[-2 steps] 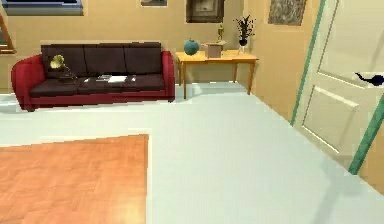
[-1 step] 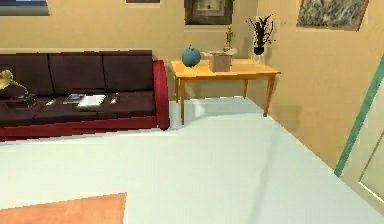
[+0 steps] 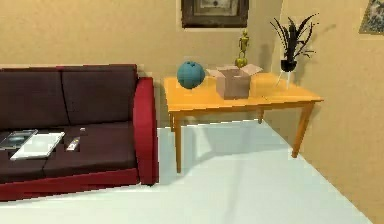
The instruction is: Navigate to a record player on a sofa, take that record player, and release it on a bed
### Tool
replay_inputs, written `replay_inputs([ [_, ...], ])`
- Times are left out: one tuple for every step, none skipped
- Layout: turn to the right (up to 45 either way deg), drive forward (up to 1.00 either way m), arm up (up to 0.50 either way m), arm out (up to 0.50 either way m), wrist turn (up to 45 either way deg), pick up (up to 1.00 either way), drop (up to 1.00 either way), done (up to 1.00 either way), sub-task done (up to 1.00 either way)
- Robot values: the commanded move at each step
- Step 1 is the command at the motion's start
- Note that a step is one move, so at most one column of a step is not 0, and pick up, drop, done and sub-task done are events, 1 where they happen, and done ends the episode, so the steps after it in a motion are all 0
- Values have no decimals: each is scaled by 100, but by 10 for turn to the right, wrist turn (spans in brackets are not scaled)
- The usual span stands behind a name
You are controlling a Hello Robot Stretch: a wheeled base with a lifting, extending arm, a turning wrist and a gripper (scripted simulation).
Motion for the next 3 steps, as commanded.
replay_inputs([
  [0, 70, 0, 0, 0, 0, 0, 0, 0],
  [-450, 0, 0, 0, 0, 0, 0, 0, 0],
  [-450, 0, 0, 0, 0, 0, 0, 0, 0],
])
